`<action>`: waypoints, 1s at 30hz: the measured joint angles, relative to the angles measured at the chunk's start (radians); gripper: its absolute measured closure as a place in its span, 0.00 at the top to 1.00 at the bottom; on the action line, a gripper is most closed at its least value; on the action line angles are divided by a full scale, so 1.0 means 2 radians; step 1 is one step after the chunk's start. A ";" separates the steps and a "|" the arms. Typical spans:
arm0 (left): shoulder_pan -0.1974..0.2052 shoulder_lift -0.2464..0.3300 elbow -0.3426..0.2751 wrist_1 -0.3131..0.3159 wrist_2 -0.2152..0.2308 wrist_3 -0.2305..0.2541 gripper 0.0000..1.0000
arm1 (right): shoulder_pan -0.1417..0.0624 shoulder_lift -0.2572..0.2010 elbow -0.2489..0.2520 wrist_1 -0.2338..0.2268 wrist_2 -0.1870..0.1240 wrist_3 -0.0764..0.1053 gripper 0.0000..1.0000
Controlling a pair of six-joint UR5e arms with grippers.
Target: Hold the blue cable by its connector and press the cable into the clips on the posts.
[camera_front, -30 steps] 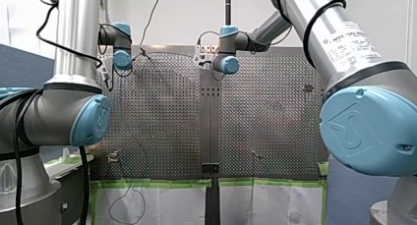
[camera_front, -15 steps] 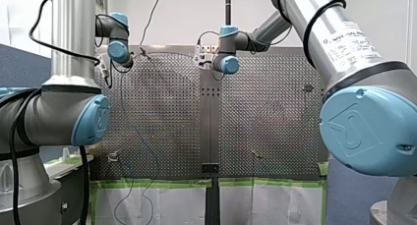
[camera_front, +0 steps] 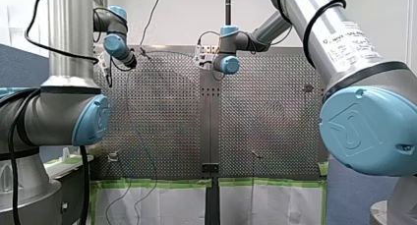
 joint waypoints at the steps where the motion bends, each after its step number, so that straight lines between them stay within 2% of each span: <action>1: 0.001 0.005 -0.001 -0.001 0.006 -0.004 1.00 | 0.000 0.000 0.000 0.000 0.000 0.000 0.00; 5: 0.005 0.023 -0.005 0.000 0.024 -0.016 1.00 | 0.000 0.000 0.000 0.001 0.000 0.000 0.00; 10: 0.004 0.035 -0.011 0.000 0.034 -0.017 1.00 | -0.001 0.000 0.000 0.002 0.000 0.000 0.00; 22: -0.001 0.067 -0.031 0.004 0.034 -0.019 1.00 | -0.002 0.000 0.000 0.002 0.000 0.000 0.00; 30: -0.007 0.071 -0.033 0.002 0.034 -0.017 1.00 | -0.003 0.000 0.000 0.003 0.000 0.000 0.00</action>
